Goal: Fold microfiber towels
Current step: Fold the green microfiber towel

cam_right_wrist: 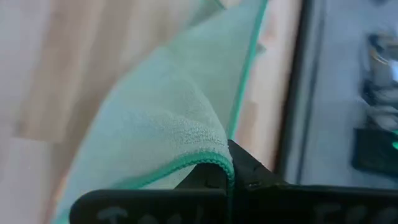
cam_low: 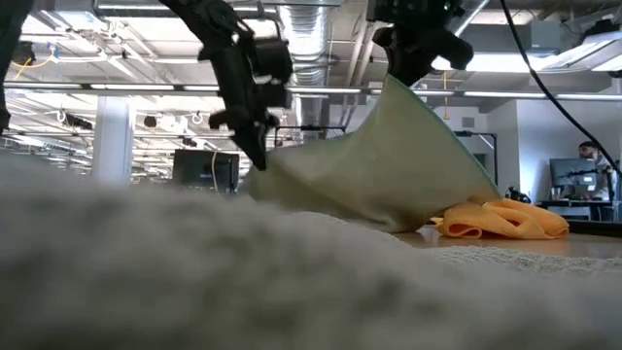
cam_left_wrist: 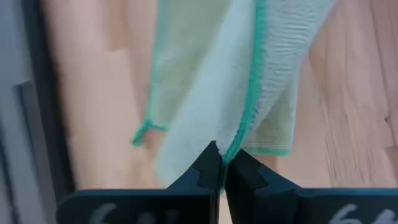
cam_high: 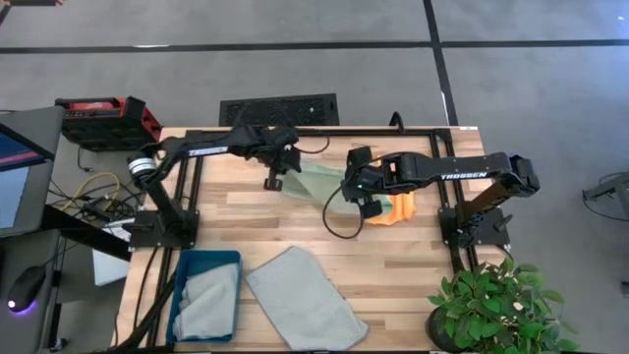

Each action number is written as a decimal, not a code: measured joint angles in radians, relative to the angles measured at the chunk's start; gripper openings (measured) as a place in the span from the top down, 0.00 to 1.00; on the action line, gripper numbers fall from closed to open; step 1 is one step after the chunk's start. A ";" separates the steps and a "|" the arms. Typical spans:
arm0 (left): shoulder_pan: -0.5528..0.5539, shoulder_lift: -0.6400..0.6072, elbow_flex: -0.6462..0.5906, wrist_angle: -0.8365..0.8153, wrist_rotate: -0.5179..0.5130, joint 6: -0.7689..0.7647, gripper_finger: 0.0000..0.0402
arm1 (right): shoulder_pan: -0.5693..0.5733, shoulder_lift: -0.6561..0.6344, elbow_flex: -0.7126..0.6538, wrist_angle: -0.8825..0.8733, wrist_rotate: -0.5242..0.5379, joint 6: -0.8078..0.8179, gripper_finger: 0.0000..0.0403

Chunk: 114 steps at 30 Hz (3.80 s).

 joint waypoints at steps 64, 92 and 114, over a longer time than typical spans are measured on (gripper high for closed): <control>-0.605 -0.332 -0.063 -0.477 -0.358 -0.888 1.00 | 0.214 0.008 -0.058 0.110 0.173 0.335 0.99; -0.959 -0.311 -0.242 -0.178 -0.066 -1.263 1.00 | 0.398 0.229 -0.059 0.161 -0.061 0.524 0.99; -0.810 -0.236 -0.243 -0.290 -0.203 -1.209 1.00 | 0.272 0.282 -0.058 0.123 0.061 0.613 0.99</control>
